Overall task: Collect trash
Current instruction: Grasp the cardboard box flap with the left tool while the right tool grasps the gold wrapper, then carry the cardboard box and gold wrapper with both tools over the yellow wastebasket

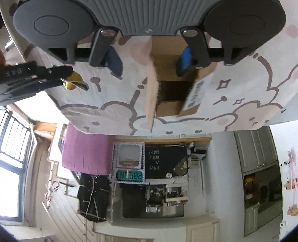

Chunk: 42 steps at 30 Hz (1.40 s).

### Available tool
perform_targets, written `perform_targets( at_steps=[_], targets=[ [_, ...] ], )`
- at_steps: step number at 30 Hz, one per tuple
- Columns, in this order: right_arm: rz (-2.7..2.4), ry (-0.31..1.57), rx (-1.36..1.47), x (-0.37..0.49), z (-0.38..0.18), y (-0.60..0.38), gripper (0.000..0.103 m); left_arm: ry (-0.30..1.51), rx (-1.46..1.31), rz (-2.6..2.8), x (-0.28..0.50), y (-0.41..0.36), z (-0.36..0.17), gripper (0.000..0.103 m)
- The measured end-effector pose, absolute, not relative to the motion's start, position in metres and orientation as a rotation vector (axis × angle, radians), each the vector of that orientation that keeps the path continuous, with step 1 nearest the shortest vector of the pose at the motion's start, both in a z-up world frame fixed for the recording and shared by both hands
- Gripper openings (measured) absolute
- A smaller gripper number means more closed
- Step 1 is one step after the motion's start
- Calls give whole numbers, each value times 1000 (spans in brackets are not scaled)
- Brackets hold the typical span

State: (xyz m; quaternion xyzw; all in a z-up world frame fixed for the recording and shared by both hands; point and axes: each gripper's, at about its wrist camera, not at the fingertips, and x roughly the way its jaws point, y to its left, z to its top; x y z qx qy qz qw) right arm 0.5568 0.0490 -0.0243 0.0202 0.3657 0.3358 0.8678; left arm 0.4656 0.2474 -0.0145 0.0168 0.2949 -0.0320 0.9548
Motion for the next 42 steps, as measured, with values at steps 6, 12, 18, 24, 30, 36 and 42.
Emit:
perform_targets(
  at_steps=[6, 12, 18, 24, 30, 36, 42],
  targets=[
    [668, 772, 75, 550, -26, 50, 42, 585, 25, -11, 465, 236, -20, 7],
    [634, 770, 52, 544, -25, 59, 42, 598, -2, -23, 457, 232, -19, 2],
    [608, 779, 32, 535, -21, 62, 42, 618, -68, -12, 439, 229, -11, 2],
    [577, 767, 36, 507, -13, 53, 42, 607, -117, -7, 405, 214, 0, 2],
    [540, 725, 43, 467, 1, 36, 42, 579, -143, -9, 363, 196, 8, 2],
    [493, 694, 59, 426, 7, 16, 42, 548, -155, -3, 323, 179, 17, 2],
    [458, 671, 77, 386, 9, 0, 42, 536, -170, 13, 288, 162, 22, 2]
  ],
)
